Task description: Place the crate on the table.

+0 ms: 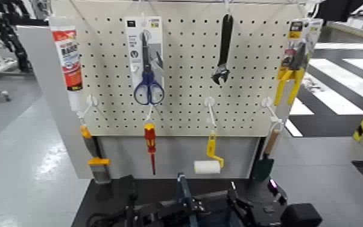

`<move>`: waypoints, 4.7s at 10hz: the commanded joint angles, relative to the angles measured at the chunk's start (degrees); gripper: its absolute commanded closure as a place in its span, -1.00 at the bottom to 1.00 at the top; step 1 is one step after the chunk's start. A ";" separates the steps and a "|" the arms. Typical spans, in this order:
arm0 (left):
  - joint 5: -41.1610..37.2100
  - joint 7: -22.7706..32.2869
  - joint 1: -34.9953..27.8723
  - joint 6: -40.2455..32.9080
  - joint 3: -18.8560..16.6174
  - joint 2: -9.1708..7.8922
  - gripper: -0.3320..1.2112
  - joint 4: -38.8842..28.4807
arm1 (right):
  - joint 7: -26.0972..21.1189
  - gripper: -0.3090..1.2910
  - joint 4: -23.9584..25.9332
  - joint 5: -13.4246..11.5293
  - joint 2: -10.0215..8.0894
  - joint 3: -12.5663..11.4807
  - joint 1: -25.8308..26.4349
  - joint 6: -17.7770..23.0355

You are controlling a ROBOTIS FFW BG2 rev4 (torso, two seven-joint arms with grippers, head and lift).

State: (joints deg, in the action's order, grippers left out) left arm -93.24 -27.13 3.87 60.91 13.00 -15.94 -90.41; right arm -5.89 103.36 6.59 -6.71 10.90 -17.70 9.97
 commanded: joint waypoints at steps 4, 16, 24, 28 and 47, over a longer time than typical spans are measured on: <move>0.07 -0.29 0.09 0.18 0.01 0.29 0.97 0.06 | 0.00 -0.44 0.00 0.09 0.12 0.09 -0.05 0.14; 9.30 -7.24 8.52 2.90 1.15 -3.22 0.97 6.74 | -0.09 -0.44 -0.88 0.71 0.47 0.44 -0.05 1.28; 13.70 -12.51 12.92 1.23 3.00 -4.01 0.97 12.10 | 0.00 -0.44 -0.97 0.88 0.47 0.62 0.12 1.46; 15.10 -14.80 15.12 1.05 5.20 -4.01 0.97 15.35 | 0.00 -0.44 -1.06 0.97 0.47 0.62 0.21 1.72; 28.99 3.48 2.90 0.35 -12.03 -1.11 -0.47 -6.79 | 0.08 -0.44 -1.58 2.03 0.30 0.79 0.12 2.25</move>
State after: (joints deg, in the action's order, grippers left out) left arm -66.92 -23.99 8.24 61.59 2.86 -17.39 -93.94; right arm -5.80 101.79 8.61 -6.46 11.68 -17.58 12.21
